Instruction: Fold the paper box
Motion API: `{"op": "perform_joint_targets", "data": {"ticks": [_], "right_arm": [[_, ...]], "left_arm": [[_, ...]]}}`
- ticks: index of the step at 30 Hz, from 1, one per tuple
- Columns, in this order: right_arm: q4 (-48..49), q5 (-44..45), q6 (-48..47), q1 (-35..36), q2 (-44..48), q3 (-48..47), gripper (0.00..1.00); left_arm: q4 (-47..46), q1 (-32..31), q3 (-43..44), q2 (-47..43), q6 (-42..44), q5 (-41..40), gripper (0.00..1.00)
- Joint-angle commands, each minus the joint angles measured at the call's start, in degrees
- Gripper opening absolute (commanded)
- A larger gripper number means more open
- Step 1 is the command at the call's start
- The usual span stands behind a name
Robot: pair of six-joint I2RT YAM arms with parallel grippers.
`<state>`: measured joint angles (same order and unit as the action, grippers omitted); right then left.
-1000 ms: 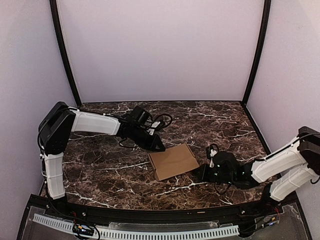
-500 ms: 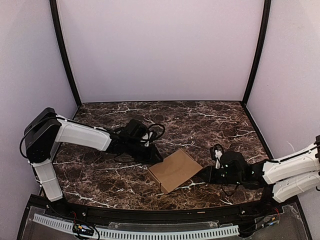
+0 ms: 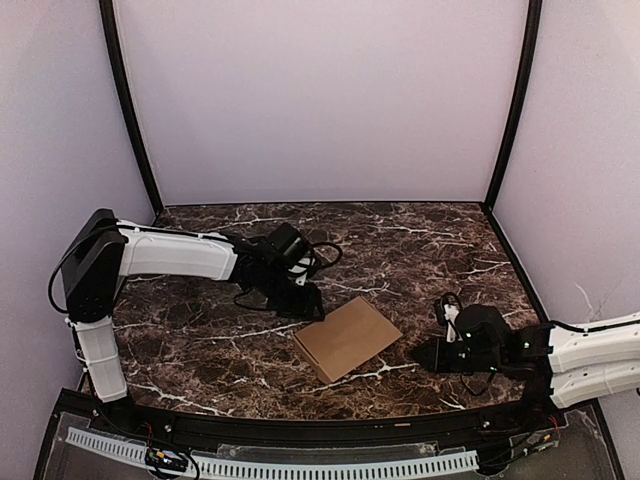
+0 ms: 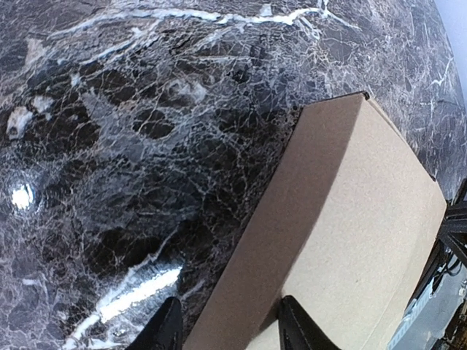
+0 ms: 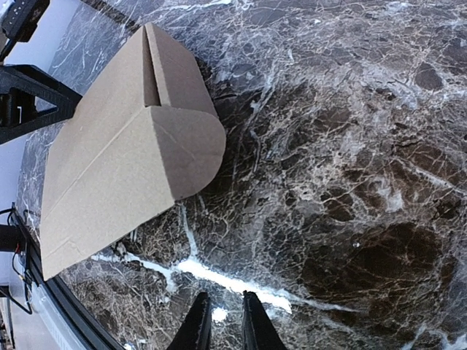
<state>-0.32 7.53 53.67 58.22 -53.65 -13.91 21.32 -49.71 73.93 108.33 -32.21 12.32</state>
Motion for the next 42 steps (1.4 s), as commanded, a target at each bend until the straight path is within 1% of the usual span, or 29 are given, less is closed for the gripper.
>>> {"op": "perform_joint_targets", "data": {"ticks": [1, 6, 11, 19, 28, 35, 42], "right_arm": [[-2.9, 0.1, -1.2, 0.0, 0.7, -0.5, 0.15], [-2.9, -0.5, -1.8, -0.1, 0.1, -0.9, 0.15], [-2.7, -0.8, -2.0, 0.0, -0.6, -1.1, 0.15], [-2.2, -1.3, -2.0, 0.0, -1.5, -1.3, 0.15], [-0.9, -2.1, -2.2, 0.0, -2.9, -1.5, 0.15], [-0.5, -2.2, -2.3, 0.0, -3.5, -1.5, 0.14], [-0.6, -2.1, -2.6, 0.0, -3.5, -1.7, 0.14]], "left_arm": [[6.9, -0.1, 2.6, 0.6, 6.7, 3.9, 0.45], [7.2, -0.1, 3.5, -0.8, 9.6, 8.0, 0.45], [7.3, -0.1, 3.6, -1.7, 11.0, 9.0, 0.46], [7.6, -0.1, 5.2, 1.3, 13.0, 11.6, 0.45], [7.7, -0.1, 4.6, 3.8, 13.4, 10.9, 0.41], [7.8, -0.1, 4.2, 4.7, 13.6, 9.8, 0.31], [8.1, -0.1, 3.4, 5.4, 14.1, 9.1, 0.14]]}}
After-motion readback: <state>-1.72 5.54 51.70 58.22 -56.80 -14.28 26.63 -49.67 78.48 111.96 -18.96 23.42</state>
